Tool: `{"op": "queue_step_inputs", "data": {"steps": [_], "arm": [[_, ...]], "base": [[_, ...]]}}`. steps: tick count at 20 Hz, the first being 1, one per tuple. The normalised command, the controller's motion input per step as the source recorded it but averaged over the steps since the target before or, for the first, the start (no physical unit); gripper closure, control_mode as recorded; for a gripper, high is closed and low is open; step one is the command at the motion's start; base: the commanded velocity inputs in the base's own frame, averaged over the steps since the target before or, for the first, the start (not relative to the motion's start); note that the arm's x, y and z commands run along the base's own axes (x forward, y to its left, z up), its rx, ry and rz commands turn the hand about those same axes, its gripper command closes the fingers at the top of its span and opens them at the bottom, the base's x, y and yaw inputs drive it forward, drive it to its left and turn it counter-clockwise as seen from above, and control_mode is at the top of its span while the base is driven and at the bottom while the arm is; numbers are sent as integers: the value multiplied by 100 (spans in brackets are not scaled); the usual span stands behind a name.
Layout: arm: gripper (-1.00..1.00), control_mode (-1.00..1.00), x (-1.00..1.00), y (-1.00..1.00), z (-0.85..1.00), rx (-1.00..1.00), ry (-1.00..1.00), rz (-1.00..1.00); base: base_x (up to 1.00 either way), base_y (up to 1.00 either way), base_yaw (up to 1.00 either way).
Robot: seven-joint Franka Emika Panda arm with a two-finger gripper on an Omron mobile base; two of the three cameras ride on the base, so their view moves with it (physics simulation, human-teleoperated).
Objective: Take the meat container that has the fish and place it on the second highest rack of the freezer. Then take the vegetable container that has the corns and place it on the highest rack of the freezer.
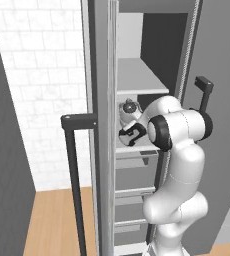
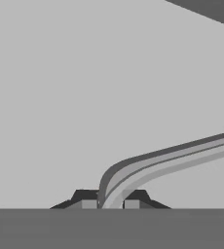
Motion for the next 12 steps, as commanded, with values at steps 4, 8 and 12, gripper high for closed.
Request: {"op": "queue_step_inputs", "data": {"steps": [4,8,12], "arm": [[100,-100,0,-1,-63,0,0,0],[100,-100,0,0,-25,0,-1,0],[100,-100,0,0,0,0,0,0]], "base": [[0,0,0],[0,0,0],[0,0,0]]}}
